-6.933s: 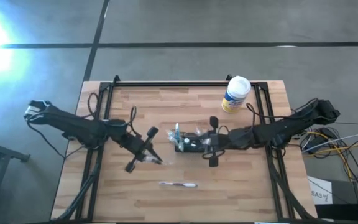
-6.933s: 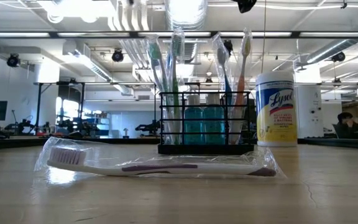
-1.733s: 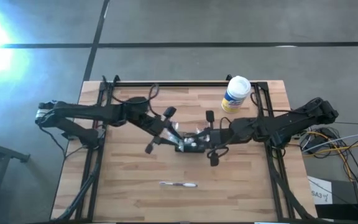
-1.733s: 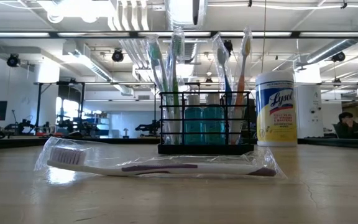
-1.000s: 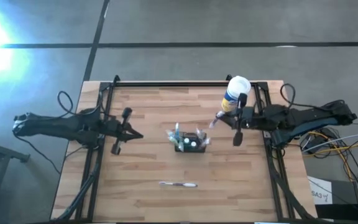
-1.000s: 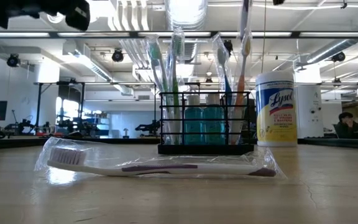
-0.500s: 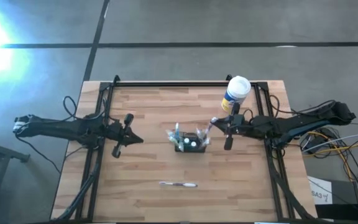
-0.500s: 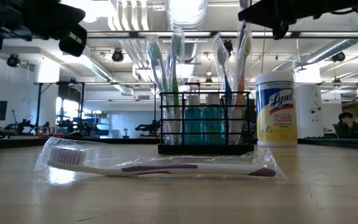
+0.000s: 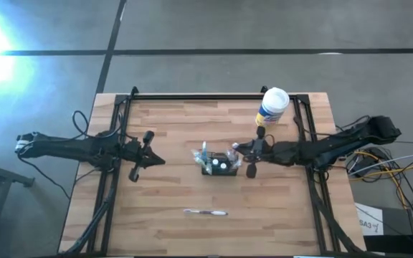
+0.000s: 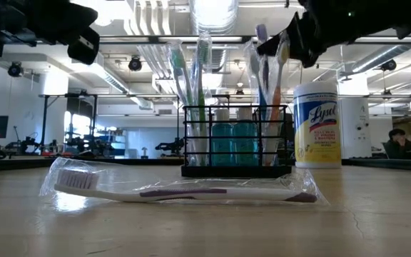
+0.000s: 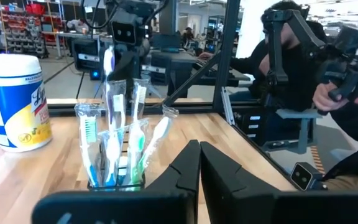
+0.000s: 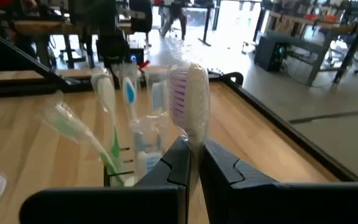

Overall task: Pick & Place toothbrushing station
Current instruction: Put the top purple toothbrush into the black mesh organizer, then put the purple toothbrush into the black mesh organizer

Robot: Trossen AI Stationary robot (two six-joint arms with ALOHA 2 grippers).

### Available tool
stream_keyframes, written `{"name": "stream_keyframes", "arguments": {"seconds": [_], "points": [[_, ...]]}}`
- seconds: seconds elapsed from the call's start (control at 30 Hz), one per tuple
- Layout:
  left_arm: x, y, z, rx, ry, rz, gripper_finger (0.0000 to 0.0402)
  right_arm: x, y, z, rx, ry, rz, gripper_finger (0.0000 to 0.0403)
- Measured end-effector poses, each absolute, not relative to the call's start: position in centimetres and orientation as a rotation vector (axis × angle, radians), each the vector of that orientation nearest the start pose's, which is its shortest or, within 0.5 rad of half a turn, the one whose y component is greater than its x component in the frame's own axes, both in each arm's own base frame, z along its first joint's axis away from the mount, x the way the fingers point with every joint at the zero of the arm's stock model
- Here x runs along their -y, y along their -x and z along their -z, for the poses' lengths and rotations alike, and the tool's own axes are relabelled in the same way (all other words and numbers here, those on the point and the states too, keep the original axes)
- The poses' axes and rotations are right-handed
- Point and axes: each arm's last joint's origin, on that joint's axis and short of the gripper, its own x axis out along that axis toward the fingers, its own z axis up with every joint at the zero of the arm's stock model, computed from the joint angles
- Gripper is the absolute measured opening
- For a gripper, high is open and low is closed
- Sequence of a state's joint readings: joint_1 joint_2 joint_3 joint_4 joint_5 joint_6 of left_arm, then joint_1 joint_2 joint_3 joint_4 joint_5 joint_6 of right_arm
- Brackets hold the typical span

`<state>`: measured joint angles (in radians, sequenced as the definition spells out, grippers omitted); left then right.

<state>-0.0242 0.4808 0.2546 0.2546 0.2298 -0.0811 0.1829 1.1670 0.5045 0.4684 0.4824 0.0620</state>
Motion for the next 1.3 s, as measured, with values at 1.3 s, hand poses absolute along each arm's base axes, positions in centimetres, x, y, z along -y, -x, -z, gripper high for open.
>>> {"name": "stream_keyframes", "arguments": {"seconds": [1.3], "points": [[1.1, -13.3, -23.2, -0.006, 0.203, 0.307, 0.0019, -3.3, -23.3, -21.3, -0.262, -0.144, 0.394, 0.0166]]}}
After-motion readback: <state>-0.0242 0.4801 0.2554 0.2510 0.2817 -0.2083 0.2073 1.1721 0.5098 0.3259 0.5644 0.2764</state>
